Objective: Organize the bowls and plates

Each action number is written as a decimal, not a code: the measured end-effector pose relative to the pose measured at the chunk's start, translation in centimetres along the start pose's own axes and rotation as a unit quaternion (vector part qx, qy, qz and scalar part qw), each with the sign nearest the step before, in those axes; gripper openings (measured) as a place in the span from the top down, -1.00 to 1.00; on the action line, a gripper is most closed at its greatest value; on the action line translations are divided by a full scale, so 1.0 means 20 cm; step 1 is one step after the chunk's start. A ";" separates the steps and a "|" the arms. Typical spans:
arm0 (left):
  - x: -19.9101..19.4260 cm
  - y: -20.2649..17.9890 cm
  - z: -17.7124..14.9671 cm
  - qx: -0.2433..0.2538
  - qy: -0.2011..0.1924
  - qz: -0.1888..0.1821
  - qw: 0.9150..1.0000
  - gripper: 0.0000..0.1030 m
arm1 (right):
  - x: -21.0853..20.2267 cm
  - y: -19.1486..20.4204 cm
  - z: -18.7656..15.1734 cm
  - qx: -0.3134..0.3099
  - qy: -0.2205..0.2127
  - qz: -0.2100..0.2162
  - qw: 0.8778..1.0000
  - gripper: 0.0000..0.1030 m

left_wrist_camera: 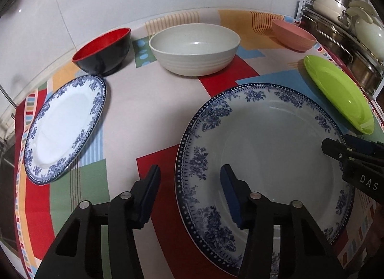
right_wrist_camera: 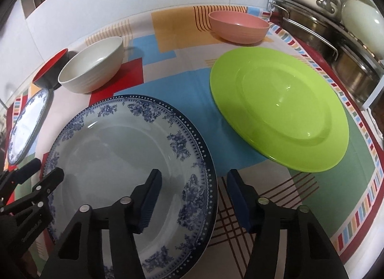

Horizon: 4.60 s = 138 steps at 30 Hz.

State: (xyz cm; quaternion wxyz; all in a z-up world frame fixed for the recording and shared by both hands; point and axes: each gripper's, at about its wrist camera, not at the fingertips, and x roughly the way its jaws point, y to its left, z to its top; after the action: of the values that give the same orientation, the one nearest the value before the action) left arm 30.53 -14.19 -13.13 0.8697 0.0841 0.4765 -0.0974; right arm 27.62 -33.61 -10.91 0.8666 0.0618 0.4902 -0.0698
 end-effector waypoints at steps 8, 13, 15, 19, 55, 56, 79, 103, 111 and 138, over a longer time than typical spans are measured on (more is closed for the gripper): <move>0.01 0.00 0.02 -0.021 0.008 -0.012 1.000 0.24 | 0.01 -0.01 0.01 -0.009 0.000 0.007 1.000 0.12; 0.02 0.00 0.01 -0.029 0.001 -0.011 1.000 0.29 | 0.01 0.00 0.00 -0.016 -0.005 0.012 1.000 0.22; 0.01 0.00 0.01 -0.032 -0.002 -0.009 0.999 0.30 | 0.01 -0.01 0.00 -0.016 -0.007 0.012 1.000 0.26; -0.01 0.02 0.00 -0.041 -0.008 -0.003 0.999 0.33 | 0.01 -0.01 0.00 -0.011 -0.003 0.014 1.000 0.27; -0.51 0.91 -0.54 -0.166 -0.029 0.097 0.981 0.34 | -0.29 0.96 -0.23 -0.157 -0.029 0.103 0.982 0.27; -0.51 0.93 -0.56 -0.169 -0.025 0.100 0.980 0.34 | -0.29 0.98 -0.24 -0.160 -0.025 0.105 0.981 0.27; -0.46 1.04 -0.72 -0.181 0.016 0.110 0.977 0.32 | -0.18 1.18 -0.39 -0.183 0.038 0.118 0.975 0.27; -0.51 1.04 -0.66 -0.179 -0.008 0.130 0.975 -0.16 | -0.21 1.19 -0.37 -0.192 0.029 0.108 0.975 -0.01; -0.58 1.08 -0.54 -0.171 -0.037 0.126 0.977 -0.50 | -0.28 1.20 -0.27 -0.189 -0.005 0.122 0.974 -0.20; -0.48 1.41 -0.11 -0.160 -0.069 0.130 0.976 -0.65 | -0.23 1.47 0.22 -0.172 -0.101 0.111 0.974 -0.20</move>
State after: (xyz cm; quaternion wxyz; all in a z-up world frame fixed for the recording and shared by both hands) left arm 30.81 14.48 -4.69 0.9078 -0.0018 0.4099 0.0884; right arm 34.26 -5.29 -3.51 0.9115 -0.0418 0.3952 0.1063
